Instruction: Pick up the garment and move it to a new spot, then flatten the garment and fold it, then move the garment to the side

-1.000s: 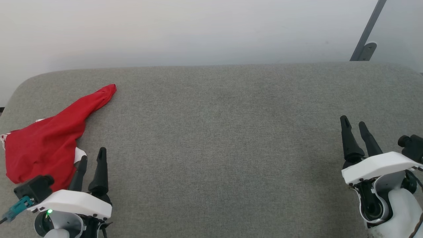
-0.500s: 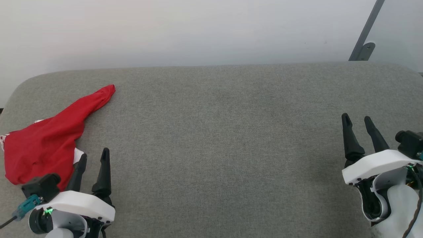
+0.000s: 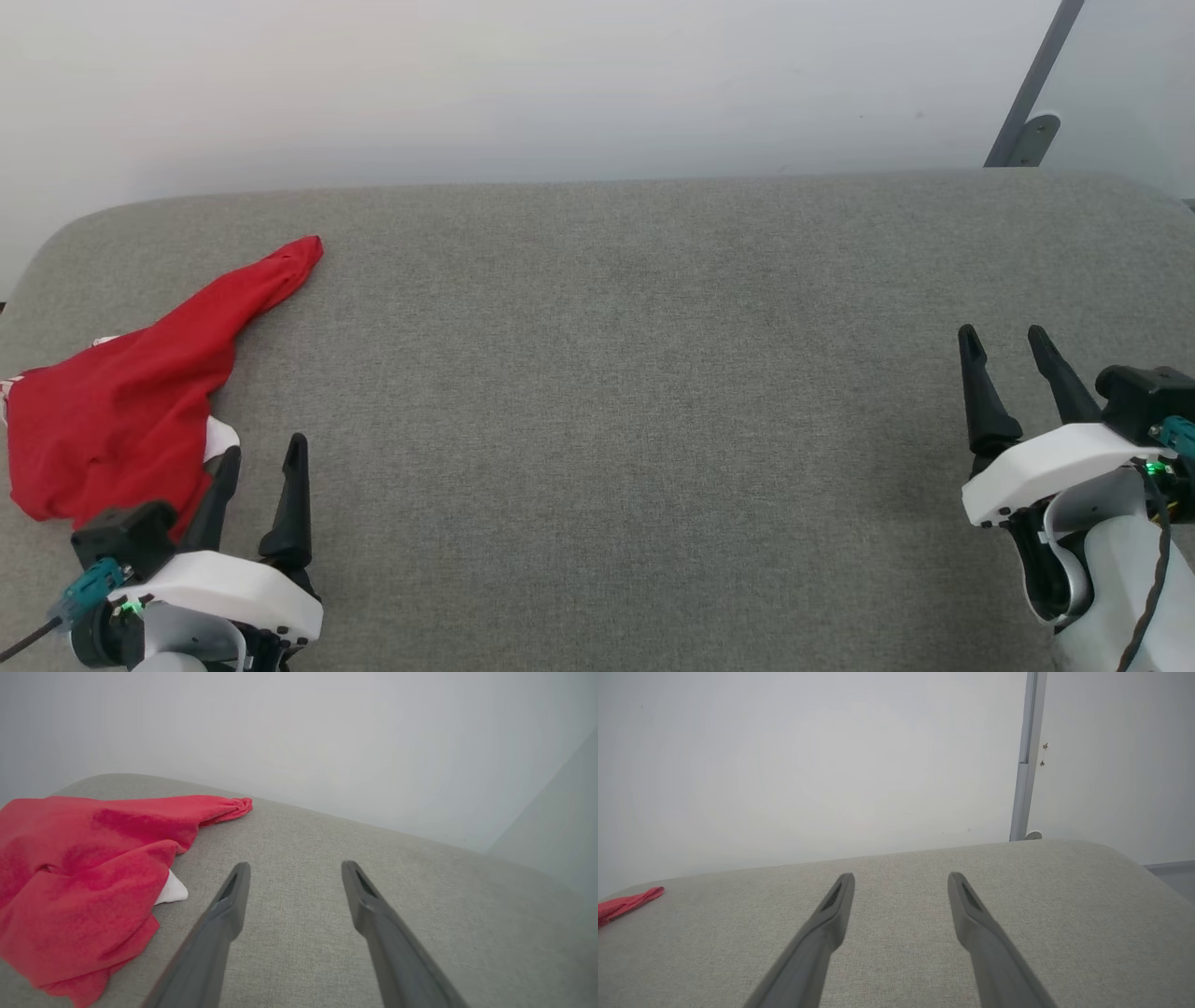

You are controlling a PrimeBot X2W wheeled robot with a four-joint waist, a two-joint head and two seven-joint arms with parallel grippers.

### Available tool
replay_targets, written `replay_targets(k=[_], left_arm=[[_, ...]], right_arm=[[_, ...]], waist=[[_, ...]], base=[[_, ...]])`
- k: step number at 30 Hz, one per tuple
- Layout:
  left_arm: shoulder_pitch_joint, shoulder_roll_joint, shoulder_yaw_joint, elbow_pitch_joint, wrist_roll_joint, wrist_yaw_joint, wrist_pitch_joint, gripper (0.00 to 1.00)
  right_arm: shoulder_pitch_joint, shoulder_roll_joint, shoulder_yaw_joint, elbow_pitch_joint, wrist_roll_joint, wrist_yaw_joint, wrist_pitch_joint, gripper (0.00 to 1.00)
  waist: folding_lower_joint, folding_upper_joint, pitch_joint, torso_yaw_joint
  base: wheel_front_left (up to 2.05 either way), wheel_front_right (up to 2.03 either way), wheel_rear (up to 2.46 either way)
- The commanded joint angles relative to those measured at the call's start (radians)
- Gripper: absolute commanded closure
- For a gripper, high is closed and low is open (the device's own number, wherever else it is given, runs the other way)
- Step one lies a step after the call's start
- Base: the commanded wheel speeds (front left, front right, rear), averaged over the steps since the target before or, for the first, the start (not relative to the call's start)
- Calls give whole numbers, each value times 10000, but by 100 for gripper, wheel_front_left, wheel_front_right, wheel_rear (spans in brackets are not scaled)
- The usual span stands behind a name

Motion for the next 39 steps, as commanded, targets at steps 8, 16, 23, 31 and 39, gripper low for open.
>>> replay_targets(k=[8, 16, 23, 31, 39], left_arm=[[-286, 327, -323, -5, 543, -43, -262, 0], [-281, 489, -426, -47, 828, -39, -400, 0], [-364, 523, -530, 0, 1178, -38, -555, 0], [-377, 444, -598, 118, 1482, -37, -696, 0], [68, 38, -92, 218, 1999, -24, -848, 0]], right_arm=[[-256, 14, -204, -73, -658, 16, -337, 0], [-53, -8, -347, -233, -992, 17, -533, 0], [3, 3, -469, -269, -1375, 13, -692, 0], [116, 102, -676, -179, -1682, 13, -868, 0], [186, 196, -261, 6, -2144, 12, -1013, 0]], waist=[[0, 0, 107, -1], [0, 0, 144, -7], [0, 0, 201, 59], [0, 0, 86, 657], [0, 0, -125, 2088]], base=[[0, 0, 0], [0, 0, 0], [0, 0, 0], [0, 0, 0], [0, 0, 0]])
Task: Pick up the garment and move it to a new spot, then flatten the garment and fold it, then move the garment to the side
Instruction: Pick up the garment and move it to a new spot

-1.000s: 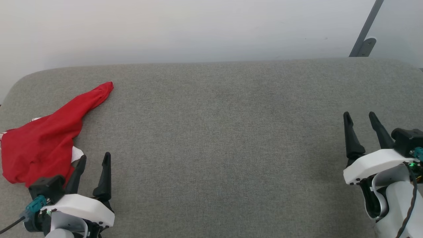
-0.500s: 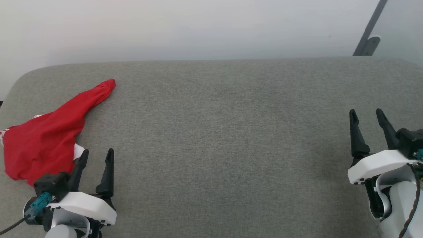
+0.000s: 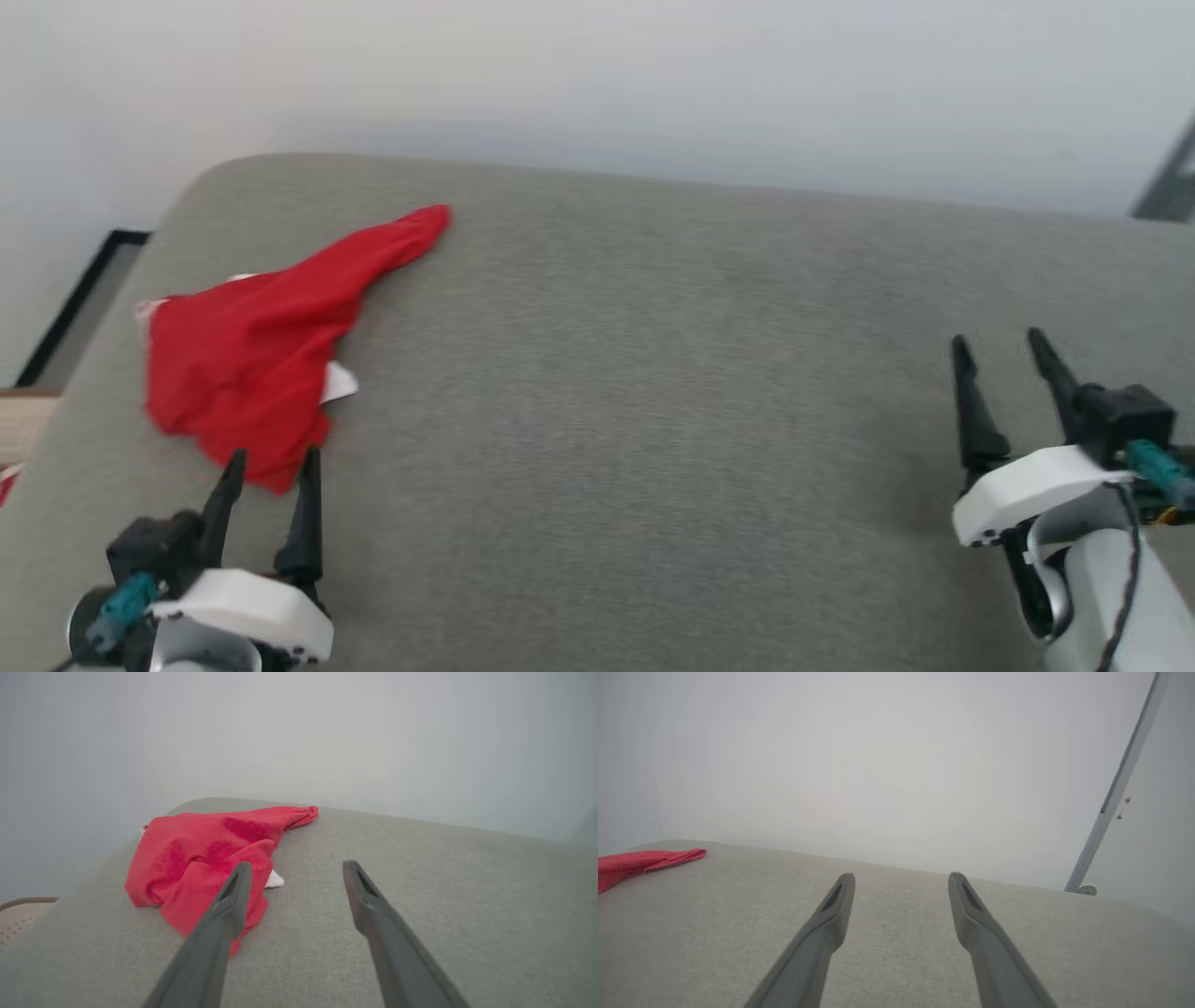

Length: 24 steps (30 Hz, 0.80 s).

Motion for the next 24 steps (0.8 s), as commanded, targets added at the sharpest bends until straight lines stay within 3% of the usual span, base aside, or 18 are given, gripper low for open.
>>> replay_targets(k=[1, 5, 14, 24], left_arm=[[236, -109, 192, 45, 275, 9, -89, 0], [716, -589, 768, 65, 725, 48, -152, 0], [1501, -1287, 1779, -336, 953, 52, -148, 0], [1847, -1702, 2250, -823, 917, 49, -140, 0]], right_arm=[[-13, 47, 210, 94, -201, 1, -116, 0], [-29, 184, 601, 344, -253, 1, -172, 0], [-56, 563, 1499, 713, 154, 1, -170, 0], [-483, 635, 2069, 905, 364, 1, -171, 0]], waist=[[0, 0, -159, 793], [0, 0, -327, 1866], [0, 0, -440, 3169], [0, 0, -115, 3555]], base=[[0, 0, 0], [0, 0, 0], [0, 0, 0], [0, 0, 0]])
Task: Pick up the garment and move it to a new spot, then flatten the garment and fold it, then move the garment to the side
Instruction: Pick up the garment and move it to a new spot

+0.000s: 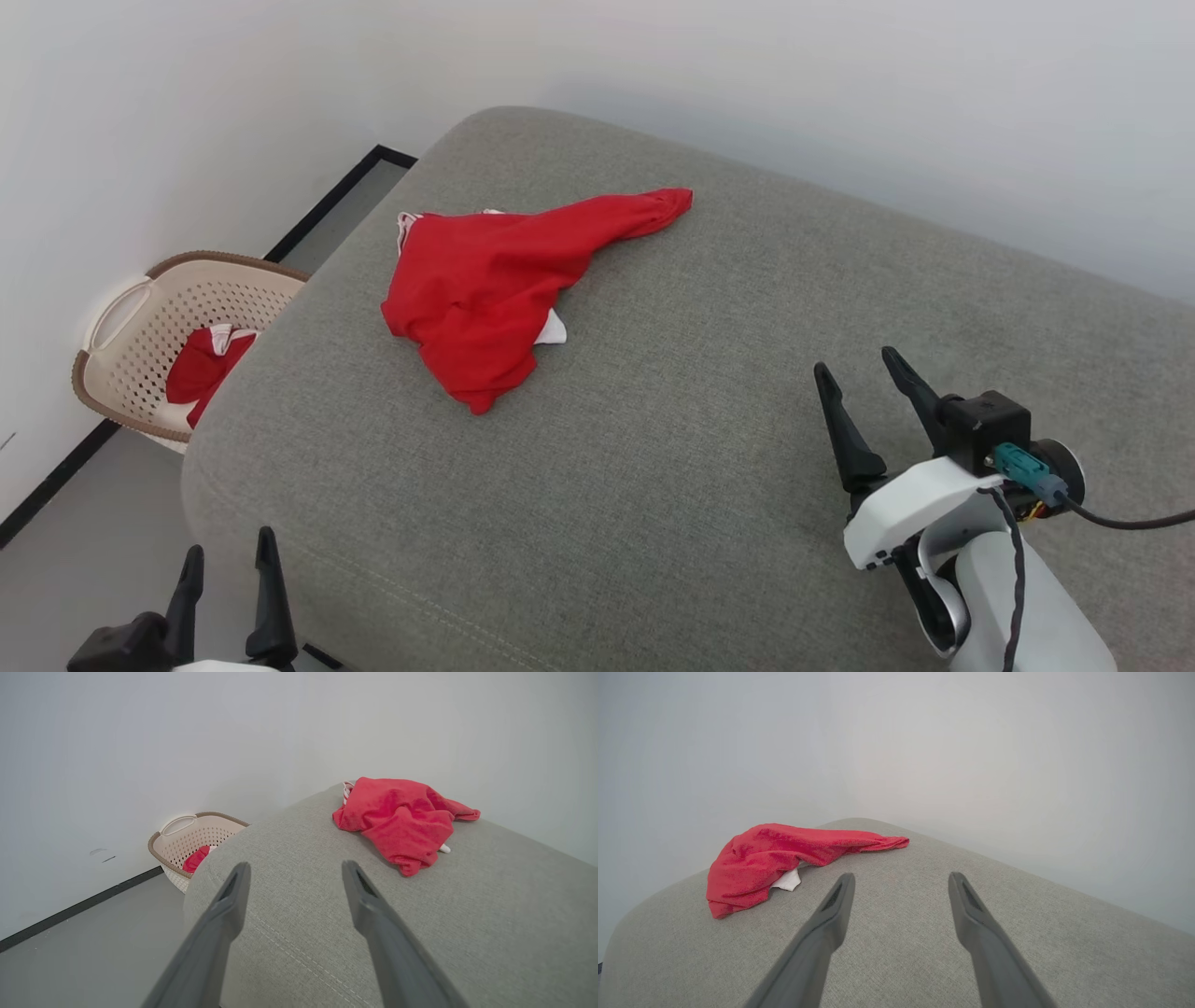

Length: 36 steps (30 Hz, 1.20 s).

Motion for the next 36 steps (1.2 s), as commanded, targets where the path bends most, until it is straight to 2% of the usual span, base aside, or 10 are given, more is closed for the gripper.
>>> replay_targets(k=[1, 6, 9, 14, 17, 21, 26, 29, 36], left_arm=[[89, -10, 8, -18, 9, -8, -21, 0], [-338, 39, -292, 89, 138, -45, -21, 0], [-1049, 581, -999, 176, -1, -58, -23, 0], [-2963, 2079, -2414, 700, -684, -40, -21, 0], [-4144, 3224, -3667, 1542, -1382, -41, 249, 0], [-5555, 4618, -4809, 2565, -2760, -35, 1108, 0], [-6789, 6017, -6301, 3376, -4665, -35, 2787, 0], [-7208, 6851, -6875, 3870, -5620, -36, 3644, 0], [-7720, 7831, -7690, 4935, -7185, -36, 4878, 0]], right_arm=[[-92, -34, 22, 15, 62, 1, -50, 0], [-152, 24, -10, -61, 59, 1, -49, 0], [-244, 95, 15, -158, -33, 1, -49, 0], [-552, 165, -174, -221, -277, 1, -49, 0], [-656, 260, -309, -354, -360, 1, -50, 0], [-743, 357, -529, -492, -489, 1, -49, 0], [-878, 470, -871, -851, -585, 1, -49, 0], [-958, 519, -764, -982, -602, 1, -49, 0], [-1128, 527, -455, -1221, -190, 1, -49, 0]], waist=[[0, 0, 33, 8], [0, 0, 311, -483], [0, 0, 701, -1050], [0, 0, 1511, -2087], [0, 0, 1951, -2764], [0, 0, 2463, -3571], [0, 0, 3088, -4414], [0, 0, 3352, -4899], [0, 0, 3718, -5696]], base=[[0, 0, 0], [0, 0, 0], [0, 0, 0], [0, 0, 0], [0, 0, 0], [0, 0, 0], [0, 0, 0], [0, 0, 0], [0, 0, 0]])
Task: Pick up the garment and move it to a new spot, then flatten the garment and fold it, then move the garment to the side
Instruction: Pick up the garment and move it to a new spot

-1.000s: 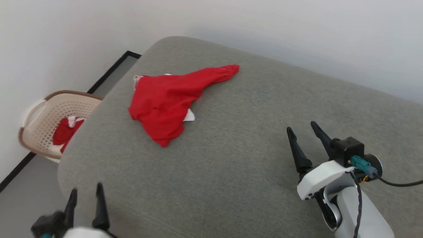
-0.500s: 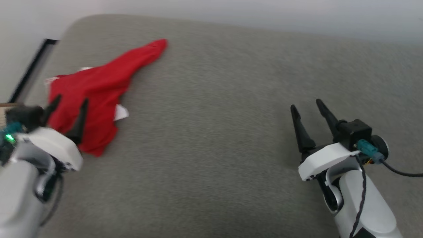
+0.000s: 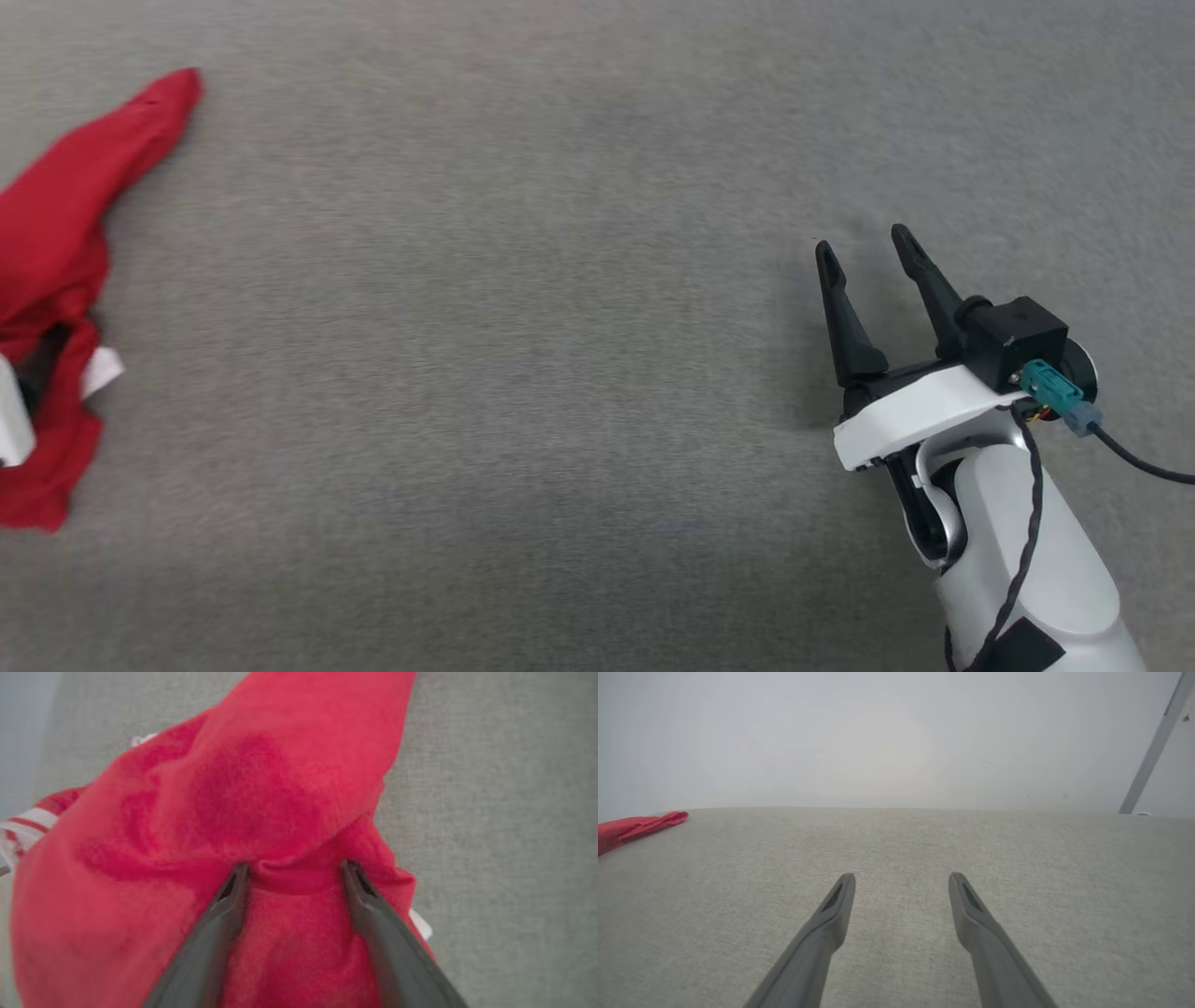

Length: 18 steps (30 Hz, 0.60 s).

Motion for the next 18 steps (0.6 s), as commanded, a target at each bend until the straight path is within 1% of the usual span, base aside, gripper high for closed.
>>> replay_targets(k=[1, 3, 4, 5, 6, 8, 10, 13, 15, 18], left_arm=[[-203, 127, -139, 178, -204, 23, 85, 0], [-242, 178, -238, 285, -276, 23, 85, 0], [-290, 223, -318, 365, -332, 23, 13, 54], [-335, 256, -394, 454, -422, 23, -67, 86], [-357, 233, -491, 503, -507, 23, -126, 100], [-415, 245, -766, 431, -589, 22, -351, 100], [-639, 292, -890, 475, -638, 23, -851, 100], [-915, 176, -1274, 208, -686, 21, -1388, 100], [-1167, 152, -1555, -176, -822, 23, -1622, 100], [-1654, 29, -1806, -1136, -1358, 23, -1809, 100]], right_arm=[[-110, 21, 43, -95, 74, 1, -49, 0], [-99, 22, 31, -128, 107, 1, -47, 0], [-65, 23, 15, -156, 122, 1, -47, 0], [-29, 23, -10, -175, 135, 1, -47, 0], [26, 25, -19, -176, 133, 1, -47, 0], [132, 26, -60, -142, 111, 1, -47, 0], [197, 23, -112, -105, 161, 1, -47, 0], [253, 19, -166, -87, 268, 1, -47, 0], [332, 21, -158, -75, 373, 1, -47, 0], [393, 20, -27, -33, 515, 1, -47, 0]], waist=[[0, 0, 341, -440], [0, 0, 353, -490], [0, 0, 357, -520], [0, 0, 353, -545], [0, 0, 312, -555], [0, 0, 199, -549], [0, 0, 50, -525], [0, 0, -231, -454], [0, 0, -406, -410], [0, 0, -568, -415]], base=[[0, 0, 0], [0, 0, 0], [0, 0, 0], [0, 0, 0], [0, 0, 0], [0, 0, 0], [0, 0, 0], [0, 0, 0], [0, 0, 0], [0, 0, 0]])
